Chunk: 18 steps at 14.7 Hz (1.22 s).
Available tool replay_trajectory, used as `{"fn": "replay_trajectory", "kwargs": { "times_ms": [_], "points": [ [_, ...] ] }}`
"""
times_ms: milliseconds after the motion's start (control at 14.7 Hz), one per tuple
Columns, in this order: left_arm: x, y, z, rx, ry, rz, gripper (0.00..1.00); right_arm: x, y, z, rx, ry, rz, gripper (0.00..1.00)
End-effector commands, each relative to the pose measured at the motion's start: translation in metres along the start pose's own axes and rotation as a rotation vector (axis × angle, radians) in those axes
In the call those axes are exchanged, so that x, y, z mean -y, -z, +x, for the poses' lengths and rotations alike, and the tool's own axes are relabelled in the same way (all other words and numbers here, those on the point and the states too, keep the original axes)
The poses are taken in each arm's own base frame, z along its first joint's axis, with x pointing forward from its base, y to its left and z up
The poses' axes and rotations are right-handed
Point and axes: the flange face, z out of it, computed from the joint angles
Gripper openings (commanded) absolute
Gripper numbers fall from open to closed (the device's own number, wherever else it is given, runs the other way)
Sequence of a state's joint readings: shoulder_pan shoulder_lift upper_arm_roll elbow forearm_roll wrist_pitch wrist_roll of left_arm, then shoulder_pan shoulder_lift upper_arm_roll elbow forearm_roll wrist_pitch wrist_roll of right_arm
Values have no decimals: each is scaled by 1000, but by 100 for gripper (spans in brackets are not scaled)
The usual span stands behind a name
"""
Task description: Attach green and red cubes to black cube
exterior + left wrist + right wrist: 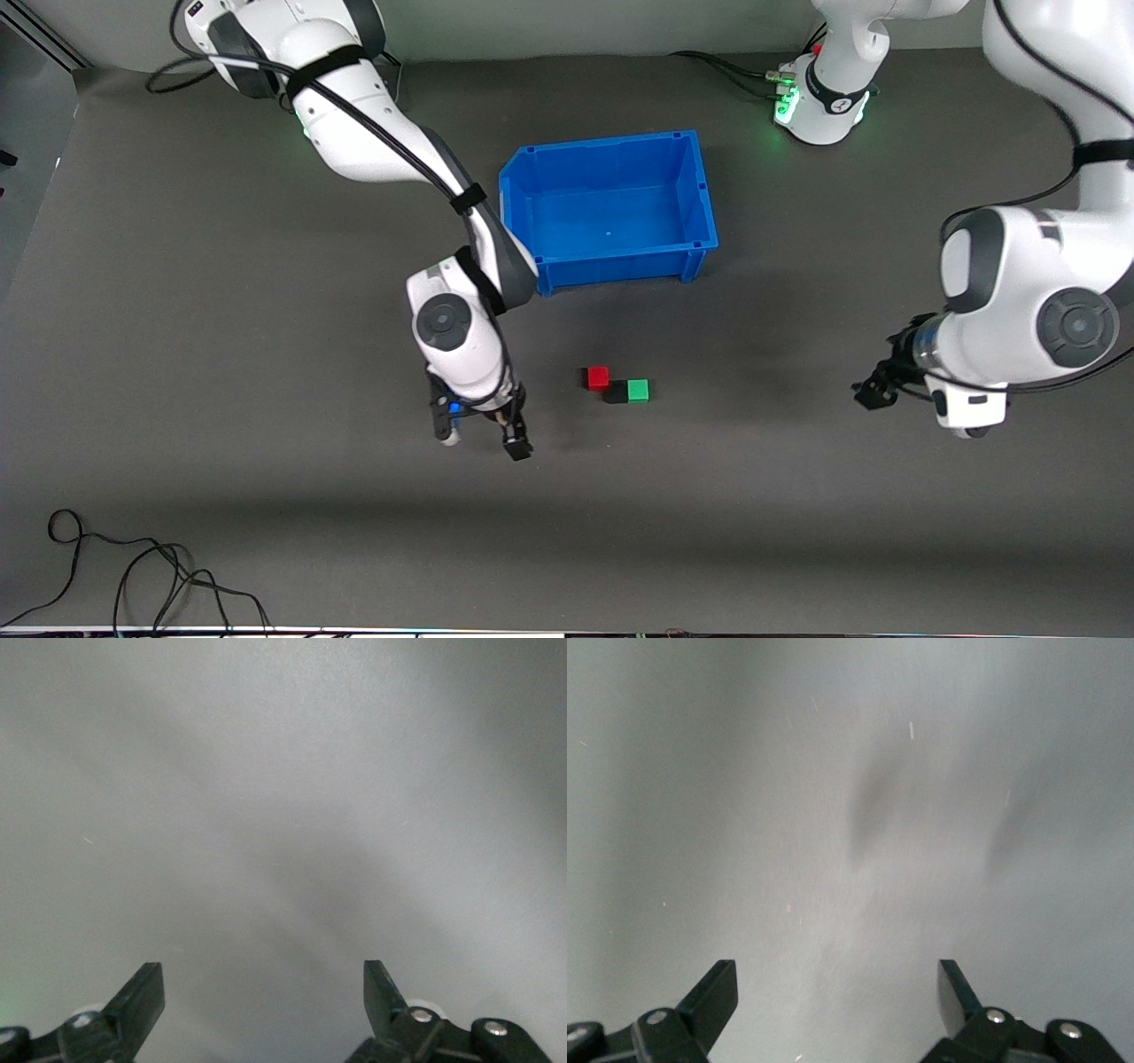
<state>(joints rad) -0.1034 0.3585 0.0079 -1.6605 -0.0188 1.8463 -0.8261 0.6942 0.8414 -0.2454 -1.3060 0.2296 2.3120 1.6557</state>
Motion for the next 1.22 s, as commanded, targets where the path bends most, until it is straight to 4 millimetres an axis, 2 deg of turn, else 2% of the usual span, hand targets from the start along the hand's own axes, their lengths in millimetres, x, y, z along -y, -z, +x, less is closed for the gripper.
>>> {"fn": "replay_trajectory", "kwargs": {
  "times_ms": [0, 68, 204, 407, 475, 611, 815, 1154],
  "points": [
    [35, 27, -2, -21, -233, 33, 100, 5, 60, 41, -39, 176, -59, 100],
    [58, 39, 8, 0, -337, 38, 100, 3, 86, 57, -41, 236, -92, 100],
    [91, 56, 19, 35, -472, 30, 100, -6, 142, 94, -26, 375, -155, 100],
    [103, 98, 16, -29, -768, -5, 100, -27, 216, 152, 5, 544, -207, 100],
    [103, 109, 13, -46, -784, -14, 100, -34, 236, 170, 5, 601, -215, 100],
    [105, 131, 4, -82, -749, -36, 100, -51, 271, 196, -17, 694, -224, 100],
    [111, 150, -13, -114, -690, -51, 100, -84, 312, 223, -80, 812, -245, 100],
    [111, 171, -39, -147, -680, -61, 100, -123, 364, 279, -58, 1036, -207, 100]
  ]
}}
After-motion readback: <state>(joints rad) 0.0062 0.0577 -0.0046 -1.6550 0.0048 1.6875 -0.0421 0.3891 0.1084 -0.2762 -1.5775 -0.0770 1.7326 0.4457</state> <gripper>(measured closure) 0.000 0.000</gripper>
